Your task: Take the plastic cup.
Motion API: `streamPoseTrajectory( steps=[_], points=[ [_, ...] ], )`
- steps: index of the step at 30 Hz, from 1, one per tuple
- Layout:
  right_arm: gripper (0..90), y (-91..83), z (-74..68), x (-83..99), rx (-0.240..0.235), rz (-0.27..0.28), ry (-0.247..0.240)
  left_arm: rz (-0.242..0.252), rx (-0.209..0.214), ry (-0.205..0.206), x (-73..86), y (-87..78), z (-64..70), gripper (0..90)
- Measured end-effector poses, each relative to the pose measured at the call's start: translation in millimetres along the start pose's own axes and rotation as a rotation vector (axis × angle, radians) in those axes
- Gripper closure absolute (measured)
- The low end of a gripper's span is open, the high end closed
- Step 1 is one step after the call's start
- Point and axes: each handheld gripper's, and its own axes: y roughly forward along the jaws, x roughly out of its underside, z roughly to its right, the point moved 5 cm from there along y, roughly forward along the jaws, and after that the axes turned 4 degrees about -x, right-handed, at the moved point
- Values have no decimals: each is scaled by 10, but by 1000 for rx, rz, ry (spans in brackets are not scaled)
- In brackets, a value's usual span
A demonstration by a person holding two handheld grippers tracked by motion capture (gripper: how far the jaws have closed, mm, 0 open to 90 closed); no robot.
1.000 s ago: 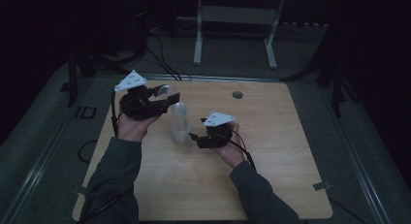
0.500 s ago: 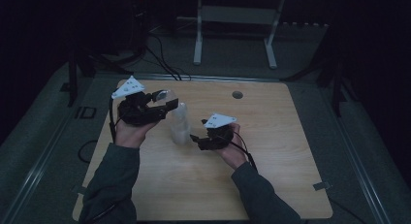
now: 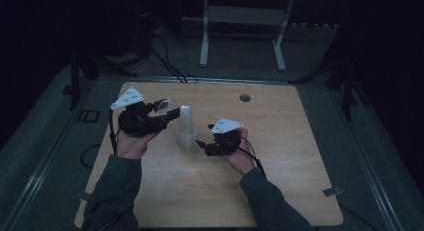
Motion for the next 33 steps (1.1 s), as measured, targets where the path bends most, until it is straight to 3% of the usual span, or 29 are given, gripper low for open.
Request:
streamPoseTrajectory(
  steps=[33],
  points=[
    [293,-25,-72,-3,-25,-10,-31,-33,-4,-59,411,85,-159,424]
  ],
)
